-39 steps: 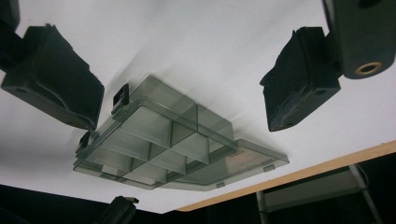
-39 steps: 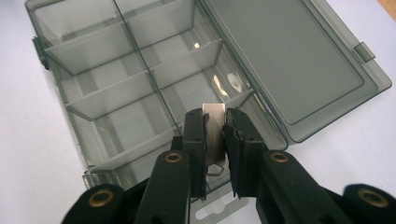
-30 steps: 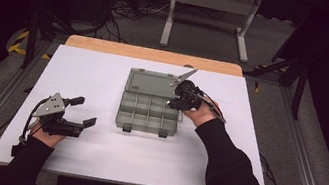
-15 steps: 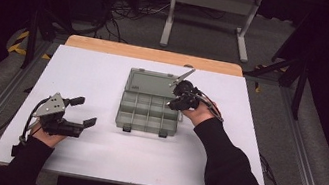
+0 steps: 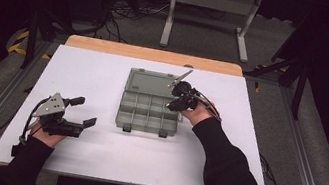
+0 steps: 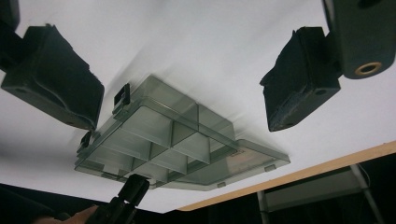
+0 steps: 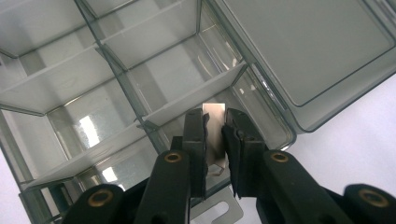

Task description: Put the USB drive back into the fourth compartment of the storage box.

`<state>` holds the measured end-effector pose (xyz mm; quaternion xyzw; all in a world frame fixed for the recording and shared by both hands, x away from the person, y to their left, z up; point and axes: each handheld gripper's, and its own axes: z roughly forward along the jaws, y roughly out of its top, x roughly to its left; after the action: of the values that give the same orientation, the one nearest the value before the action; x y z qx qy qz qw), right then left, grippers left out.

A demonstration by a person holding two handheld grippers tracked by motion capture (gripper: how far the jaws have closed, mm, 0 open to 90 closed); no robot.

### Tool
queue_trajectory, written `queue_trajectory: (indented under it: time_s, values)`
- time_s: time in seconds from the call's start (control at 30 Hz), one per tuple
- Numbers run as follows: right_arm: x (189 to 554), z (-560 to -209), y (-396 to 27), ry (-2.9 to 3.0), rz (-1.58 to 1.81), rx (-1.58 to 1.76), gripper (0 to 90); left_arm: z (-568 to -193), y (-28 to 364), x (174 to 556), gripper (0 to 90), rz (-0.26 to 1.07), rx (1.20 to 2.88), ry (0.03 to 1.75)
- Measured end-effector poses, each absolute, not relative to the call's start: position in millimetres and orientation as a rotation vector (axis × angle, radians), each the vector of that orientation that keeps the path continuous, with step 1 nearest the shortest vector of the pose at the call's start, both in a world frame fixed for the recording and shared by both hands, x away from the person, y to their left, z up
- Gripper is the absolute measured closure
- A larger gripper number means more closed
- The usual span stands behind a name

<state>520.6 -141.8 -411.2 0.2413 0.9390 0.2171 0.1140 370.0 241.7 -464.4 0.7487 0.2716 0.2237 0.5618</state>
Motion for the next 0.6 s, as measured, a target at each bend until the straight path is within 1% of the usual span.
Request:
queue_trajectory:
  time_s: [0.1,0.13,0.53,0.6]
  values:
    - [520.7,-412.2,-141.0,2.758,0.631,0.709,79.0,-464.4,241.7,370.0,13.1,0.527,1.764,0.639]
    - [520.9,-412.8,-140.7,2.76,0.625,0.706,84.6,-464.5,241.6,370.0,13.1,0.527,1.764,0.639]
    - [521.2,-413.4,-140.8,2.758,0.623,0.705,85.2,-464.4,241.7,370.1,13.1,0.528,1.765,0.636]
    - [520.3,-411.4,-142.8,2.746,0.635,0.705,86.6,-464.1,241.5,369.9,13.5,0.517,1.758,0.642]
